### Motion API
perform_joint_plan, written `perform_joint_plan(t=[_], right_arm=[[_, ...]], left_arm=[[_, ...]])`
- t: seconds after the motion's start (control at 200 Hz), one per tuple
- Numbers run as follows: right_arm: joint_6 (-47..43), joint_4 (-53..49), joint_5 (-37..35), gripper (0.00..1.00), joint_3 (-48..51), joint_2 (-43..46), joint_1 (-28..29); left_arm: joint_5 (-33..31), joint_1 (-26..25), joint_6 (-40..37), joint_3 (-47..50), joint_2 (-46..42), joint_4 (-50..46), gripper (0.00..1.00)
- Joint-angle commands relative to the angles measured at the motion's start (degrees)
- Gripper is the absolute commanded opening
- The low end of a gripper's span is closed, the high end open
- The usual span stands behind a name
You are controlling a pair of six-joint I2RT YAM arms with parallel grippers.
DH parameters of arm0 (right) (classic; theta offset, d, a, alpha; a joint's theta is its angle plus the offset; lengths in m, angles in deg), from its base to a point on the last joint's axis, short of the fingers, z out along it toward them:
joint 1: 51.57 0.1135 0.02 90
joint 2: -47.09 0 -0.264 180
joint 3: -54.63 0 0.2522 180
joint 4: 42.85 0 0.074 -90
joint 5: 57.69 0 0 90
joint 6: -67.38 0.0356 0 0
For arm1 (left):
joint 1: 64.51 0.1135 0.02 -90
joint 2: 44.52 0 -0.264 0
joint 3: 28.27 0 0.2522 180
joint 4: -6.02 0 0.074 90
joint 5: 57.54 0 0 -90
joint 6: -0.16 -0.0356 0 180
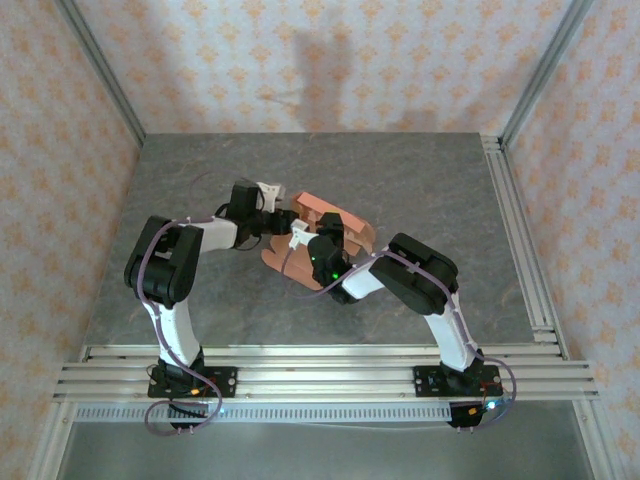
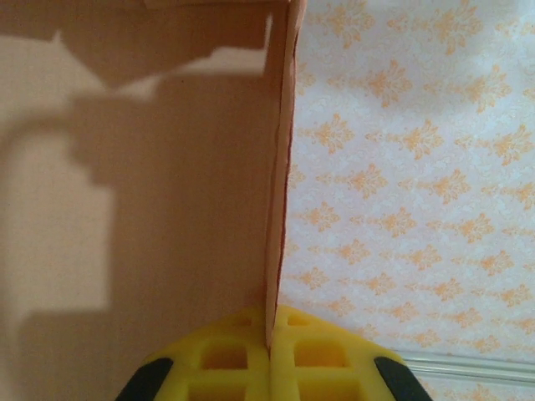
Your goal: Fold the paper box
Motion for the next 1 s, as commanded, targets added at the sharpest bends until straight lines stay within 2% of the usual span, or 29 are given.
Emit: perform_joint_plan(t=[0.0, 0.25, 0.501, 0.996], right_arm=[[1.2, -2.0, 0.7, 0.0, -0.7, -1.0, 0.2], [1.2, -1.6, 0.6, 0.0, -0.5, -0.9, 0.2], [1.5, -1.4, 0.3, 0.0, -0.1, -0.9, 0.2], [1.8, -0.8, -0.3, 0.0, 0.6, -1.0, 0.2]], left_arm=[[1.9, -0.8, -1.9, 1.0, -0.7, 0.5, 0.43], [0.7, -0.9, -2.5, -0.4, -0.6, -0.9, 0.43], [-4.2, 0.7, -1.5, 5.8, -7.5, 3.4, 0.42], [-4.7, 3.0, -1.9, 1.2, -3.6, 2.9, 0.45]])
